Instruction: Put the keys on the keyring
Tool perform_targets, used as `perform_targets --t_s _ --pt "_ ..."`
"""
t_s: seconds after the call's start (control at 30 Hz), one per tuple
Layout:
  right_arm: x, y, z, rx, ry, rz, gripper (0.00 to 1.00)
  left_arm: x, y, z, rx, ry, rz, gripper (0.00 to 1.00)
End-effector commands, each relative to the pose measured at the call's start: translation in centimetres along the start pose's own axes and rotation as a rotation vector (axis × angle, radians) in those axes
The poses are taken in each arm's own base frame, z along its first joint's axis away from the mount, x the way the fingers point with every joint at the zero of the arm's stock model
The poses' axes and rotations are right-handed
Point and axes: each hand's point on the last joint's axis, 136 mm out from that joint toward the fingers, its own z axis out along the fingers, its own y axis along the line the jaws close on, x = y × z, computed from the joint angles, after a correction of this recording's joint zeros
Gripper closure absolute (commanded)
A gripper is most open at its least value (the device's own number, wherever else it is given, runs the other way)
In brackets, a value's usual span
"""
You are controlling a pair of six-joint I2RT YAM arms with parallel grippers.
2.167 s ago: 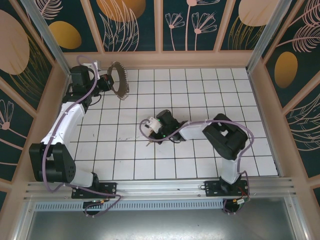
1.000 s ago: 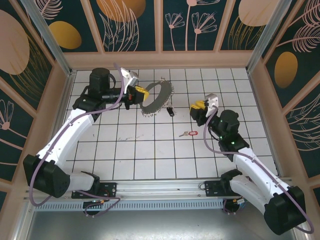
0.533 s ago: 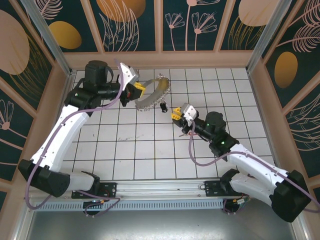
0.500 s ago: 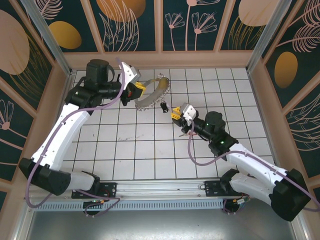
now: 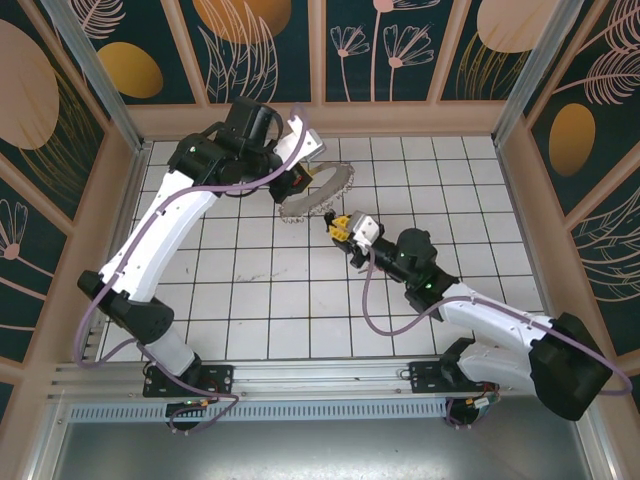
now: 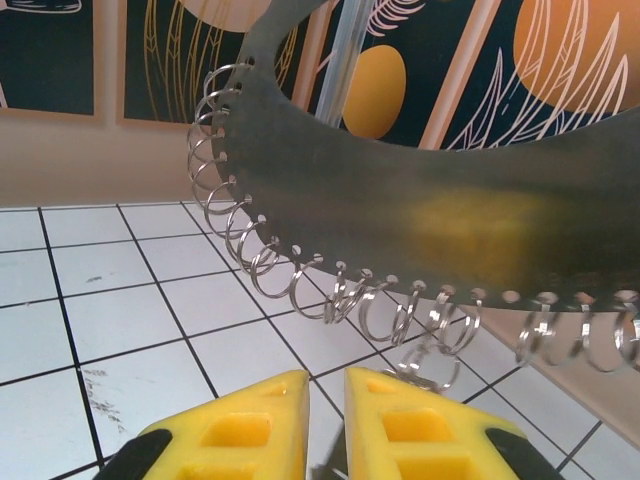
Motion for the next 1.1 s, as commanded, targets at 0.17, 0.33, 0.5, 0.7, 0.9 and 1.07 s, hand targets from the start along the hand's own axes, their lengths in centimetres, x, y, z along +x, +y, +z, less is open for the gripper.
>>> perform_targets --t_s 0.17,0.33,0.5,0.7,0.9,1.07 --pt "-0.7 -0.1 0.5 0.055 -0.083 0.05 0.82 -0.8 -1.4 -1.0 0.013 0.014 0.008 1.0" --pt "-0.5 -0.2 1.0 0.063 -0.094 0.058 0.81 -1.3 -1.9 -1.2 0.036 -0.007 0.01 1.0" --pt "-0.5 -0.7 1.6 0.085 -0.101 0.062 0.81 -1.4 -2.1 -1.4 0.04 -0.025 0.01 1.0" --pt "-0.6 -1.4 2.0 0.121 -0.113 0.05 0.82 -1.4 -2.2 -1.5 0.043 -0.042 0.013 1.0" --pt "-1.0 -1.6 2.5 0.122 -0.123 0.041 0.84 -1.3 -2.3 -1.7 0.037 -0.055 0.015 1.0" --pt "-0.9 -1.4 2.7 0.113 -0.122 0.045 0.86 -1.3 -2.4 -1.8 0.037 -0.066 0.016 1.0"
